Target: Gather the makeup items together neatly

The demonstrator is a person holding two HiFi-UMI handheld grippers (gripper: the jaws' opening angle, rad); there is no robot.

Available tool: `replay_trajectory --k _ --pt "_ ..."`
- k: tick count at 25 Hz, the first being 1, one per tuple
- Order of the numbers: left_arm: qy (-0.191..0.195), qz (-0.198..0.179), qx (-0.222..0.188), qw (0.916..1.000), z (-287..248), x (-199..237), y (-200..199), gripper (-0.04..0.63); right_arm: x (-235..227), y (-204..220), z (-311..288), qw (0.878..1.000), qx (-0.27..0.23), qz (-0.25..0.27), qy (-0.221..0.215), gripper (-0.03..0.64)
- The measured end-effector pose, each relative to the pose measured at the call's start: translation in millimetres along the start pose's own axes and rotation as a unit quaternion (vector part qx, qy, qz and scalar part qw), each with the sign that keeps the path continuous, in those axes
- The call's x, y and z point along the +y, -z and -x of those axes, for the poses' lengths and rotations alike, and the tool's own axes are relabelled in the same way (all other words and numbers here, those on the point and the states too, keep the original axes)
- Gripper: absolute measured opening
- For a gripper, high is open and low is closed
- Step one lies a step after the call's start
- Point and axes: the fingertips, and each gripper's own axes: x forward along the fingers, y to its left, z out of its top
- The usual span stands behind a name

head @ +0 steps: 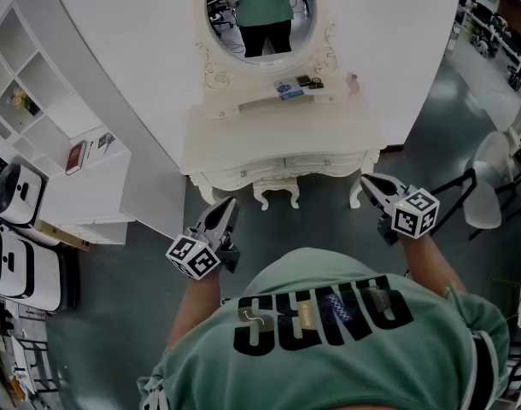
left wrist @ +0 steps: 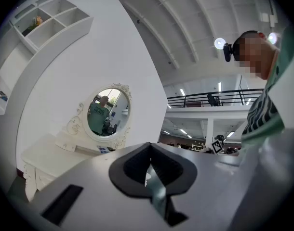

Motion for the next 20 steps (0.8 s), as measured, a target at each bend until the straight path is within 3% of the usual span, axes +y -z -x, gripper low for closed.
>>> replay_trajectory --k 20 --pt "-0.013 -0.009 0.002 0.9999 -45 -37 20 0.008 -51 -12 35 1.000 -0.010 -0.018 -0.017 -0.011"
